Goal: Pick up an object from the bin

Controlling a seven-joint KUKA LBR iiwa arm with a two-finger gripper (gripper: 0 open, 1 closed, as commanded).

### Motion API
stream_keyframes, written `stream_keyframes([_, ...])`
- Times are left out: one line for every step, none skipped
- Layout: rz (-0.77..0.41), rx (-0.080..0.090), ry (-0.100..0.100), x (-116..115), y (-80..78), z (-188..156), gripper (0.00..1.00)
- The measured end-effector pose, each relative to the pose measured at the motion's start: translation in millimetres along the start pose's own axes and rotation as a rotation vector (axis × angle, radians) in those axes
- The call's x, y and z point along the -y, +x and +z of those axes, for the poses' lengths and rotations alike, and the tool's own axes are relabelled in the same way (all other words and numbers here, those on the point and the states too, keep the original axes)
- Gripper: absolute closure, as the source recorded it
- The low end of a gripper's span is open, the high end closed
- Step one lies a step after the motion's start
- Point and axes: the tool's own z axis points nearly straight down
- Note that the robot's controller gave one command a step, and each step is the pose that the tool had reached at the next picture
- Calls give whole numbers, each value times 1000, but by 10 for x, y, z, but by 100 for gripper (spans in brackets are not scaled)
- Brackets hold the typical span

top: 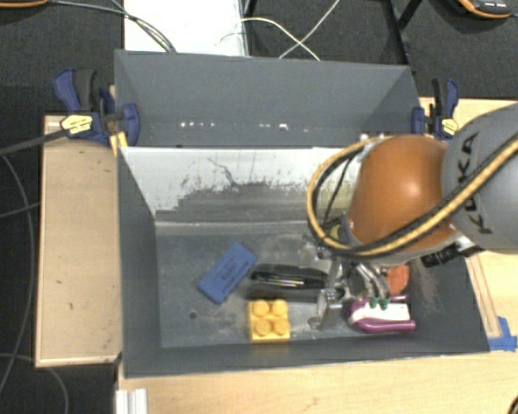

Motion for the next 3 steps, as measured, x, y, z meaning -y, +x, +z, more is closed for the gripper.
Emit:
stream_keyframes([4, 8, 0, 3, -19, -41, 0])
stream_keyframes([178, -3, 0, 121, -527, 1090, 0])
stream_keyframes([48, 8, -1, 111, -572, 1063, 0])
